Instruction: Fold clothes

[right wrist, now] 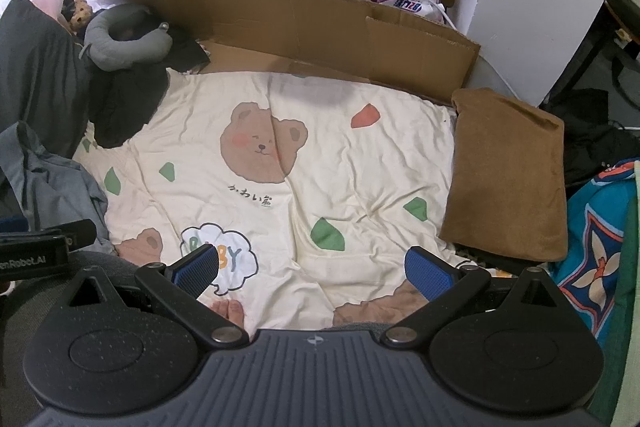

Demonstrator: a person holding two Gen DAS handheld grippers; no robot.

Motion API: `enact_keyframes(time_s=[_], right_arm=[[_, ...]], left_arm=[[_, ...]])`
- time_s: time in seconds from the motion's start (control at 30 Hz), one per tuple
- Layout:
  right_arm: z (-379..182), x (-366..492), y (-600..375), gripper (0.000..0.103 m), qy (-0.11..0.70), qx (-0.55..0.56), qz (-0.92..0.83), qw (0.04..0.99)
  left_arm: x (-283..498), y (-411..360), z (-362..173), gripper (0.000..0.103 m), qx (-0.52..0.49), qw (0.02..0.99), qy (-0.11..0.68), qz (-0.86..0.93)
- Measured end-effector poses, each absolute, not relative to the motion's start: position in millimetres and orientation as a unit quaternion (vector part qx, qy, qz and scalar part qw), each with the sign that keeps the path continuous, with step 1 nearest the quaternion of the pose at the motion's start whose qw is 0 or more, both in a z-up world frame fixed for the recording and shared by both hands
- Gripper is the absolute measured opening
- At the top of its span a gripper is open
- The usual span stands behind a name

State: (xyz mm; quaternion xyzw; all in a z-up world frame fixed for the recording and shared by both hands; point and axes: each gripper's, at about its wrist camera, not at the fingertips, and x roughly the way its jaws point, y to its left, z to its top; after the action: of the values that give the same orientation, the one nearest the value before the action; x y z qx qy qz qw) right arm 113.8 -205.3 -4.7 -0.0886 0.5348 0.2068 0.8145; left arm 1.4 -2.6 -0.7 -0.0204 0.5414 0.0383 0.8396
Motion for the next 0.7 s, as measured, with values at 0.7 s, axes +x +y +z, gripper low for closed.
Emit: enact_keyframes(time_s=[0.7], right_arm=[[-1.7, 114.7, -205.0, 0.102, 0.53, -0.092, 0.209, 0.816]], left_arm=[[1.5, 0.8, 0.9, 0.102, -0.02, 0.841, 0.539, 0.042]])
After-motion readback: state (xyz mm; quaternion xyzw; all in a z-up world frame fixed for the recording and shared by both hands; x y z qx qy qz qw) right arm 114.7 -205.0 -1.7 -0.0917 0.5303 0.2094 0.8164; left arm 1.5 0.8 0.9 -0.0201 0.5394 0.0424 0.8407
